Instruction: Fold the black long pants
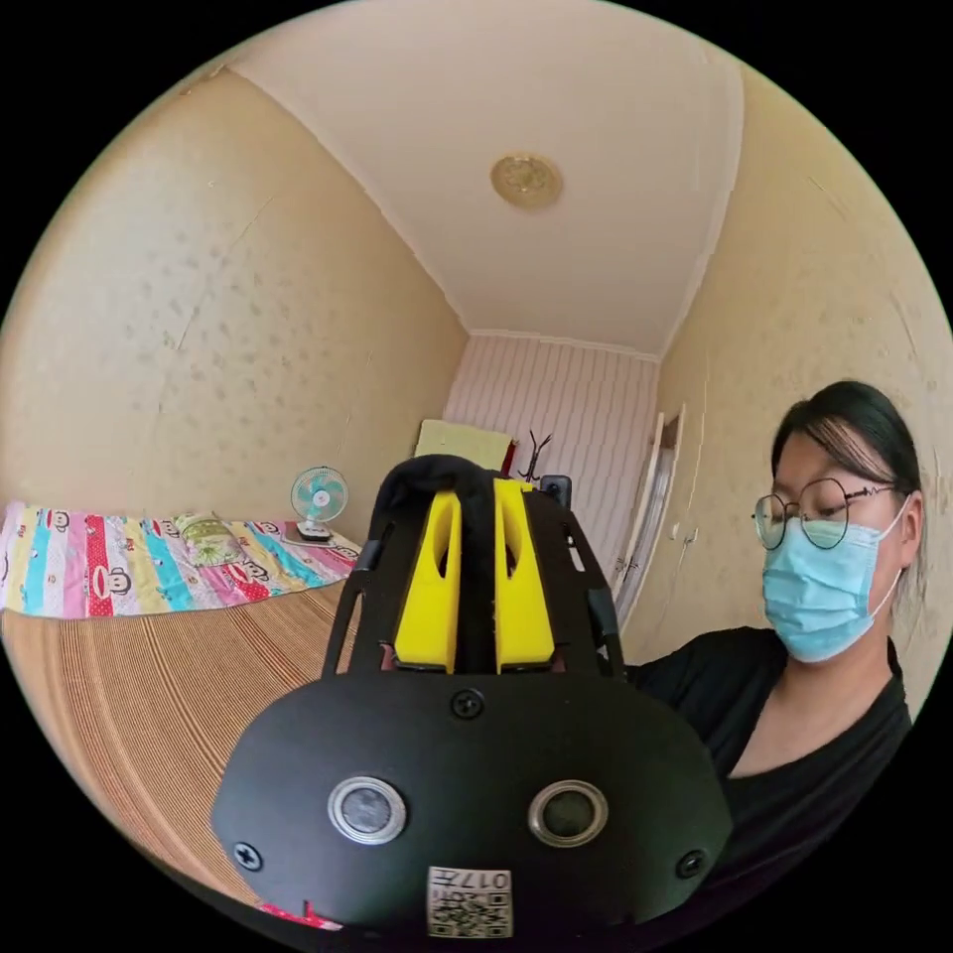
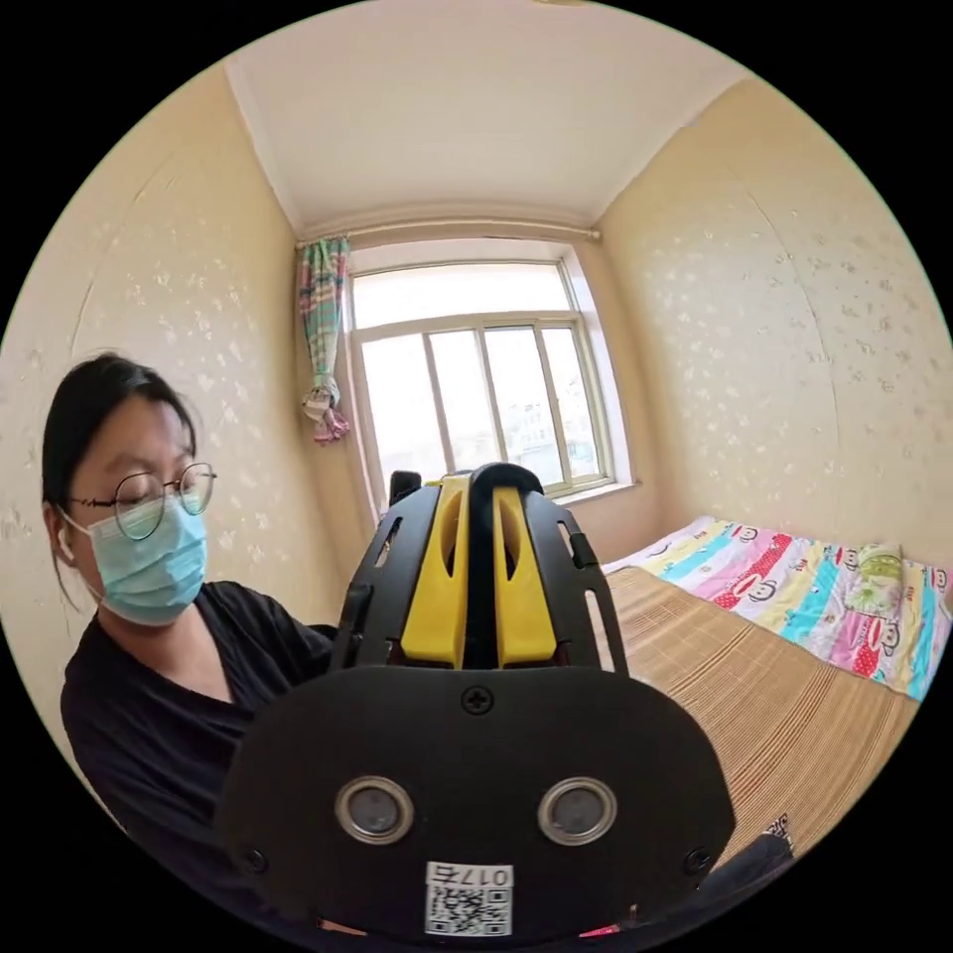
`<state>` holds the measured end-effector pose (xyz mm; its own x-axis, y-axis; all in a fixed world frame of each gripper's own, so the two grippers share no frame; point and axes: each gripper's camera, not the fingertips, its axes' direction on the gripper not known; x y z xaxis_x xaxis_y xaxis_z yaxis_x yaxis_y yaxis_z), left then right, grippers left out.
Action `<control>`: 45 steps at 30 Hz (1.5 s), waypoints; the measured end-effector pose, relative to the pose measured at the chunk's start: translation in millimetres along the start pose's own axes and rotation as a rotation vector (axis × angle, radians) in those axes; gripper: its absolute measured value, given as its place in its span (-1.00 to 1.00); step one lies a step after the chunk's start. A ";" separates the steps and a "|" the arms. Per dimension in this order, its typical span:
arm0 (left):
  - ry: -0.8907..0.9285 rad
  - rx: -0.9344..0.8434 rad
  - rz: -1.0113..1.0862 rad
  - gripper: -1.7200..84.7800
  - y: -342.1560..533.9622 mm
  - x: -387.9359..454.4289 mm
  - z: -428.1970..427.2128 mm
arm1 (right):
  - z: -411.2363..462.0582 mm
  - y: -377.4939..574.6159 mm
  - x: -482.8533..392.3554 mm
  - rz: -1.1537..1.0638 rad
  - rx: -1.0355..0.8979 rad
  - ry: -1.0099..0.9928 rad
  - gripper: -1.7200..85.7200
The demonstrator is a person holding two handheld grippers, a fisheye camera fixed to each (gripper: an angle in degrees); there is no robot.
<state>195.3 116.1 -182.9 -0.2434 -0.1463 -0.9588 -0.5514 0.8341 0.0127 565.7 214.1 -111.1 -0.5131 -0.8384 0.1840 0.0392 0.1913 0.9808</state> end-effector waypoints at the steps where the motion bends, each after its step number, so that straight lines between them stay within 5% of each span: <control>1: -0.021 -0.023 -0.081 -0.84 -0.6 -26.5 12.2 | 7.9 -2.7 16.4 0.041 -0.017 0.057 -0.93; 7: -0.342 -0.212 -0.260 -0.84 -11.8 -168.2 97.7 | 84.2 -10.7 162.6 0.287 -0.249 0.387 -0.93; 12: -0.366 -0.298 -0.311 -0.84 23.5 -271.7 136.4 | 128.0 11.9 244.8 0.359 -0.285 0.494 -0.93; 18: -0.400 -0.592 -0.380 -0.82 207.6 -304.8 157.7 | 161.3 187.8 261.8 0.490 -0.531 0.474 -0.91; 22: -0.399 -0.745 -0.604 -0.76 350.8 -298.7 142.5 | 152.1 338.4 230.5 0.692 -0.597 0.432 -0.87; 27: -0.408 -0.555 -0.794 -0.74 399.1 -298.8 73.5 | 121.1 406.6 201.9 0.831 -0.570 0.463 -0.82; 35: -0.389 -0.261 -0.849 -0.46 326.7 -387.8 30.9 | 116.2 324.7 277.4 0.872 -0.321 0.340 -0.56; 42: -0.551 -0.541 -0.829 -0.41 327.5 -446.2 78.6 | 181.6 323.0 331.6 0.937 -0.518 0.391 -0.49; 45: -0.470 -0.525 -0.964 -0.48 354.2 -463.9 69.2 | 198.1 354.1 344.3 1.038 -0.531 0.331 -0.47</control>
<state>168.1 516.3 246.8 0.7052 -0.2931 -0.6456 -0.6321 0.1524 -0.7597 233.1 94.3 286.6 0.2122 -0.5152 0.8304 0.6885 0.6818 0.2471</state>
